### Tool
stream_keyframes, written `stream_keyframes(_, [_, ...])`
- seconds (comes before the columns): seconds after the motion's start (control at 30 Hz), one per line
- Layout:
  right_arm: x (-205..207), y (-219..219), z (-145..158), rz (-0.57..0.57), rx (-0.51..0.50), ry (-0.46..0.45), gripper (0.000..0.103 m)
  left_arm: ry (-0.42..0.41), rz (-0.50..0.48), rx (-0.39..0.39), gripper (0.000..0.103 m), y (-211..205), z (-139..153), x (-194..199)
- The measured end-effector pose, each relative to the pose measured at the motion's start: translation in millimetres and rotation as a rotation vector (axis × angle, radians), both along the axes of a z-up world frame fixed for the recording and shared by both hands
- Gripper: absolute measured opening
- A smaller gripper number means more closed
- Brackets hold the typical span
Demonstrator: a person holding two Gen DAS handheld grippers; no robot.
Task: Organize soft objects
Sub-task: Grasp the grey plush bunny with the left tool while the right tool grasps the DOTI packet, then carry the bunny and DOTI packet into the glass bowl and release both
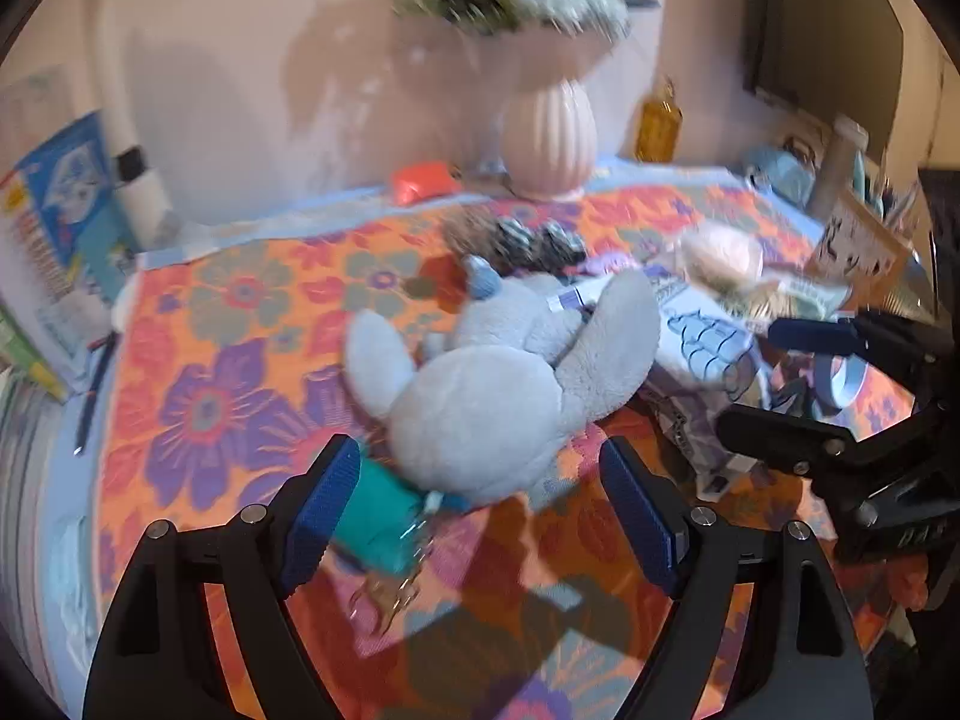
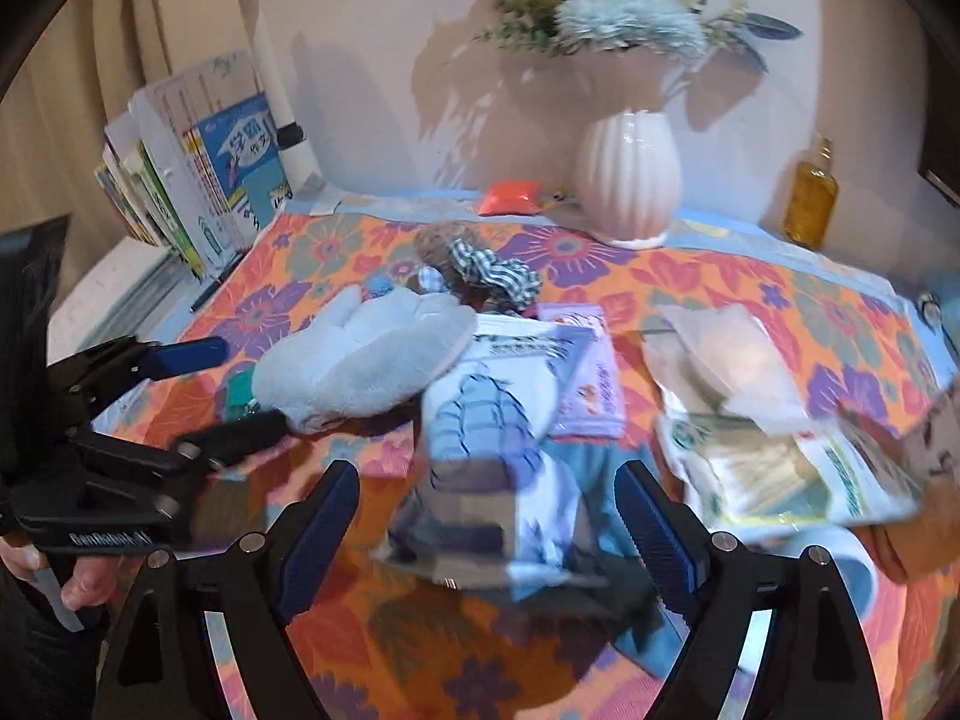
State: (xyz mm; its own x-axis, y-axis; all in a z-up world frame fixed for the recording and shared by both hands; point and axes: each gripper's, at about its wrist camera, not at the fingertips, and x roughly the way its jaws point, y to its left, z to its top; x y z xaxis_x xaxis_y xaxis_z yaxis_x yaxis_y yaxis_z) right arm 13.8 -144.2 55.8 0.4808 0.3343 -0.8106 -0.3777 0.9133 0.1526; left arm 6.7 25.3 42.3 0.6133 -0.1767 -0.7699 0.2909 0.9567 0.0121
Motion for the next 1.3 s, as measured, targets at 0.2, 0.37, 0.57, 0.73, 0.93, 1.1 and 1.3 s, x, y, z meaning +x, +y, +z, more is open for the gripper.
stream_keyframes(0.2, [19.9, 10.0, -16.5, 0.008, -0.036, 0.022, 0.076, 0.023, -0.027, 0.034, 0.080, -9.1, -13.9, 14.9])
stream_keyframes(0.37, [21.5, 12.7, -18.4, 0.022, -0.050, 0.013, 0.054, -0.001, -0.016, -0.011, 0.064, -6.8, -11.2, 16.2])
stream_keyframes(0.57, [14.8, -3.2, 2.8, -0.018, 0.014, -0.029, 0.048, -0.032, -0.007, -0.120, 0.061, -0.2, 7.4, 8.9])
stream_keyframes(0.73, [1.1, -26.2, 44.9, -0.065, 0.081, -0.100, 0.048, -0.089, -0.025, -0.209, 0.061, 1.6, 42.9, -10.5])
stream_keyframes(0.93, [-26.0, -63.4, 77.8, -0.139, 0.129, -0.141, 0.048, -0.129, -0.081, -0.252, 0.061, -19.5, 73.1, -40.0])
stream_keyframes(1.1, [-50.4, -103.8, 88.5, -0.238, 0.156, -0.097, 0.048, -0.145, -0.140, -0.275, 0.061, -52.1, 81.5, -73.5])
stream_keyframes(1.3, [-82.8, -166.1, 106.5, -0.357, 0.202, -0.069, 0.048, -0.161, -0.233, -0.253, 0.062, -110.0, 92.3, -104.1])
